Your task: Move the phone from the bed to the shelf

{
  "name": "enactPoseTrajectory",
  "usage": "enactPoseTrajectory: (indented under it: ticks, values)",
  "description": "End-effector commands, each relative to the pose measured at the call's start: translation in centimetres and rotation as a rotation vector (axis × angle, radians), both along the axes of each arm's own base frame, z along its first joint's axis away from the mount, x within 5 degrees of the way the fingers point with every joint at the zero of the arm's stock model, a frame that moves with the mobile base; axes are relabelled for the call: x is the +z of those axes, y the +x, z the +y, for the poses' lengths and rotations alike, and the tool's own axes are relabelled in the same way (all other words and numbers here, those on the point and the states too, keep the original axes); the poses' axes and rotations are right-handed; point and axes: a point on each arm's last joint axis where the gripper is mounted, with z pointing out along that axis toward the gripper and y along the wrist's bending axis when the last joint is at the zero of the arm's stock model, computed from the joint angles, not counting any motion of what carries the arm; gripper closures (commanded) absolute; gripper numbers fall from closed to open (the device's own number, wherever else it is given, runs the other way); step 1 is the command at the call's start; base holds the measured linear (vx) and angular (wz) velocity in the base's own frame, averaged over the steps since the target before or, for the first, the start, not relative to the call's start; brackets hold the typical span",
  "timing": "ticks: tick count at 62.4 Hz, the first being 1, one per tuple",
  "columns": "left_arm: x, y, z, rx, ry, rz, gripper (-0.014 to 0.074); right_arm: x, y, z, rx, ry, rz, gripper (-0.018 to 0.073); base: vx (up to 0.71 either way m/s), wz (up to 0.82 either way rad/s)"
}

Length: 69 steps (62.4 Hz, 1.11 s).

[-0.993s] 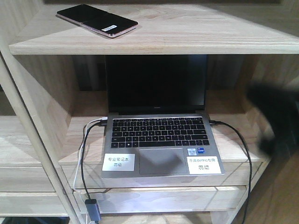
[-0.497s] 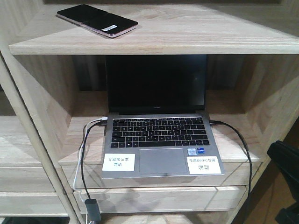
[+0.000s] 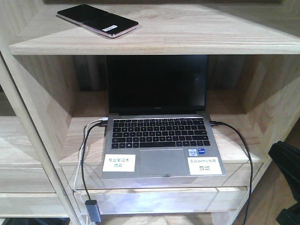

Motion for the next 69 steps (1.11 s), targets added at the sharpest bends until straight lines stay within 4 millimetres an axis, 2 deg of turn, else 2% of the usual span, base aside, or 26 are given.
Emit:
enactPoseTrajectory:
  ticks: [1,39,51,69]
  values:
    - [1.5,-0.1,0.0,-0.002,-0.011,-0.108,0.0595,1.4,0.2,-0.3,-0.045,0.027,-0.066,0.0565,0.00,0.00]
    - [1.5,-0.1,0.0,-0.002,-0.011,-0.108,0.0595,1.6,0.4,-0.8,-0.094,-0.010,-0.107,0.0565,0.00,0.00]
    - [1.5,-0.1,0.0,-0.002,-0.011,-0.108,0.0595,1.6,0.2,-2.1,-0.219,-0.034,-0.146,0.0565,0.00,0.00]
    - [1.5,-0.1,0.0,-0.002,-0.011,-0.108,0.0595,-2.7,-1.9,-4.0,-0.415,-0.056,-0.171,0.0565,0.00,0.00]
